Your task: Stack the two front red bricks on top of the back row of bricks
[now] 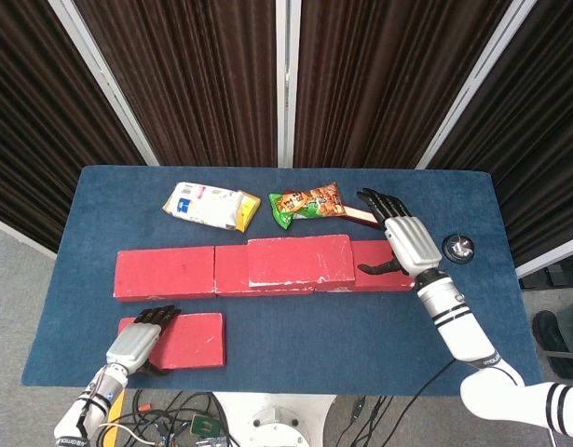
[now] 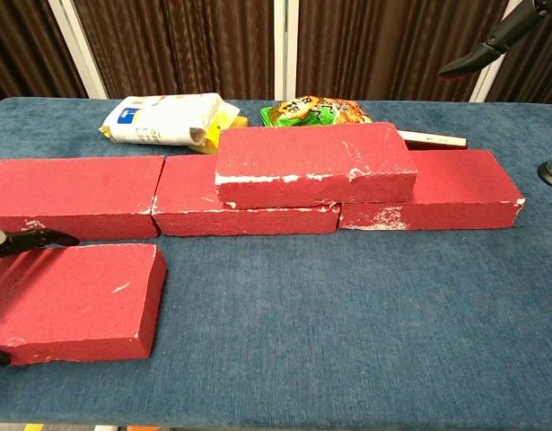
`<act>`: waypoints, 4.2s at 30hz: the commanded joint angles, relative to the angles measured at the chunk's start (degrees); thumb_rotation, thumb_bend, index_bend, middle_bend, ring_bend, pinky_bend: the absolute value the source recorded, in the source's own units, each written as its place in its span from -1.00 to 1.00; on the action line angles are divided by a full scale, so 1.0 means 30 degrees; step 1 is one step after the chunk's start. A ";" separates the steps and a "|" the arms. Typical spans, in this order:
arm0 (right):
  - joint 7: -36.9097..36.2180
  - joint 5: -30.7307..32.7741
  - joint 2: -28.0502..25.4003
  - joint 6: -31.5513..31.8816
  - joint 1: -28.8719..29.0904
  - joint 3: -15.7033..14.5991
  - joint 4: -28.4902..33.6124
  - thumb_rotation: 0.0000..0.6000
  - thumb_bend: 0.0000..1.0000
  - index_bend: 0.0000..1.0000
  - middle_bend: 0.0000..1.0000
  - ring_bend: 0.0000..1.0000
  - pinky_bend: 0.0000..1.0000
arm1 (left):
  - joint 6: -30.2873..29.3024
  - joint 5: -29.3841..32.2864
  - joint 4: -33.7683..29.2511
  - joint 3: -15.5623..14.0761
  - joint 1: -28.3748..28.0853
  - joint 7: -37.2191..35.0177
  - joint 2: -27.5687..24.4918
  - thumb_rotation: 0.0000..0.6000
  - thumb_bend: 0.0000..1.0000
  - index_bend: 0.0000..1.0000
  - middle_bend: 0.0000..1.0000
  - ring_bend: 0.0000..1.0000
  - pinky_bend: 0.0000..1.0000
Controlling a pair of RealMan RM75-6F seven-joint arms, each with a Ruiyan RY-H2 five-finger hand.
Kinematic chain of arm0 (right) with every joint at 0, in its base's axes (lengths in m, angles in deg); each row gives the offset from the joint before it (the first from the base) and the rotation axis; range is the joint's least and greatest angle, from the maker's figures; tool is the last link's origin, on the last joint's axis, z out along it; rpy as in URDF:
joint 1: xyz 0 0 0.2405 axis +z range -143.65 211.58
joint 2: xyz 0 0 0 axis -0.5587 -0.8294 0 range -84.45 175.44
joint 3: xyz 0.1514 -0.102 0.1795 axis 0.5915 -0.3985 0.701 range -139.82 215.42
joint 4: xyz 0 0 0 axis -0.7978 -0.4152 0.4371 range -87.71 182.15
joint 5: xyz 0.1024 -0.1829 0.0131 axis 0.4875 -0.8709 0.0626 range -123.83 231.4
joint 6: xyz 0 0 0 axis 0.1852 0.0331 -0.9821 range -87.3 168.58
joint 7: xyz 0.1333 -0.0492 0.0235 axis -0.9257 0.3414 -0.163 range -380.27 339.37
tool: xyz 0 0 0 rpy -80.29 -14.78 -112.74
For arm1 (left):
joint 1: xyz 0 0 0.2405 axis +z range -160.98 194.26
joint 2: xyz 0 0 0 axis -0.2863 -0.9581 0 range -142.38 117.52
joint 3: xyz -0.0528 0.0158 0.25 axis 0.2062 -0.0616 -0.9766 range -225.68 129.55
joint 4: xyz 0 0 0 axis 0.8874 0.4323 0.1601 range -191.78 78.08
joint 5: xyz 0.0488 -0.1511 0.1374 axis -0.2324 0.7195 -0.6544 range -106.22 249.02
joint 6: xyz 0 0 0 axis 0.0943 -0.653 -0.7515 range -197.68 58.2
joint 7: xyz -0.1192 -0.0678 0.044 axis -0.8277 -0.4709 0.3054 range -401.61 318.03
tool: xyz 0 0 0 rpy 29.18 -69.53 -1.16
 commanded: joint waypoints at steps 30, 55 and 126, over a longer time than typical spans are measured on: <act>-0.0121 0.0467 0.0336 -0.0282 -0.0158 0.0246 -0.0417 1.00 -1.00 -1.00 -1.00 -1.00 -1.00 | -0.0079 -0.0084 -0.0463 -0.0296 -0.0599 -0.0709 -0.0606 1.00 -0.86 -1.00 -0.79 -0.67 -0.91; -0.0140 0.0329 -0.0160 0.0227 -0.0622 0.0469 -0.0031 1.00 -1.00 -1.00 -1.00 -1.00 -1.00 | -0.1343 -0.3131 -0.1104 0.1357 -0.1080 -0.4642 -0.4921 1.00 -0.83 -1.00 -0.76 -0.60 -0.88; -0.1241 -0.0440 -0.0235 0.0287 -0.1562 0.0316 -0.0812 1.00 -1.00 -1.00 -1.00 -1.00 -1.00 | 0.7325 0.0399 0.6998 0.3580 -0.8029 -0.9594 -0.0801 1.00 -0.83 -1.00 -0.78 -0.62 -0.89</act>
